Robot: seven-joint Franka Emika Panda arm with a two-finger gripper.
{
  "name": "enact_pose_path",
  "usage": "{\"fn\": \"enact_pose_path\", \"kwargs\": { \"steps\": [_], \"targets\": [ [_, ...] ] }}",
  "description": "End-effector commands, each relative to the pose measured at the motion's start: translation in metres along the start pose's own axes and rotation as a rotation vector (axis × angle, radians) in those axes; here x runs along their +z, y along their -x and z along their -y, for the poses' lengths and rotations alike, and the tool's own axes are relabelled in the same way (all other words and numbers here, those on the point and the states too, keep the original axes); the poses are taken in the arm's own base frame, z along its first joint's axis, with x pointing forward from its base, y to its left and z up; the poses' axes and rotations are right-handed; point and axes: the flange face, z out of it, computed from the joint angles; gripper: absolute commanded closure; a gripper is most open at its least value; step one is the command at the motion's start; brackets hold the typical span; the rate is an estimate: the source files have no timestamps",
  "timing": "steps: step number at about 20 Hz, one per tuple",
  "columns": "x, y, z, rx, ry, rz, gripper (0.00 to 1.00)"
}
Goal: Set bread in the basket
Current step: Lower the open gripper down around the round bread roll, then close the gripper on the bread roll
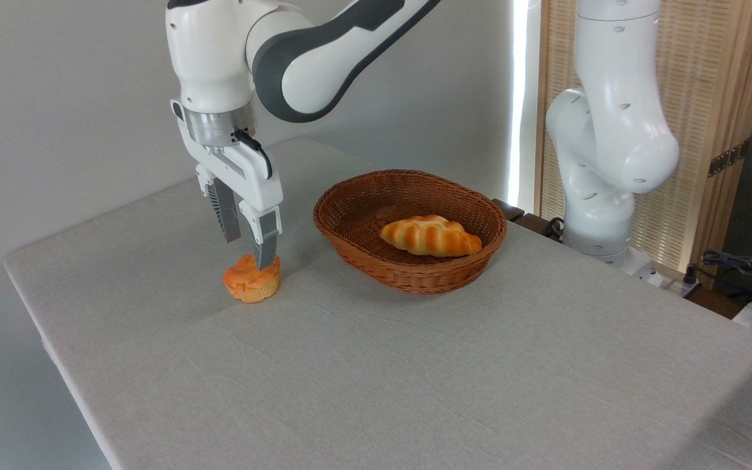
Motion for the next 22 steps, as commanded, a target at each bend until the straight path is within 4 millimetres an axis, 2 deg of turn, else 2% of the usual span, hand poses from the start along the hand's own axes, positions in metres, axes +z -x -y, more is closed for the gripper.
{"fn": "enact_pose_path", "kwargs": {
  "steps": [1, 9, 12, 22],
  "targets": [
    [0.010, -0.003, -0.004, -0.004, 0.012, -0.007, 0.00],
    [0.035, -0.010, -0.016, 0.033, 0.015, 0.033, 0.00],
    [0.034, -0.010, -0.013, 0.068, -0.037, 0.044, 0.00],
    [0.028, -0.010, -0.008, 0.063, -0.045, 0.037, 0.00]
  ]
}}
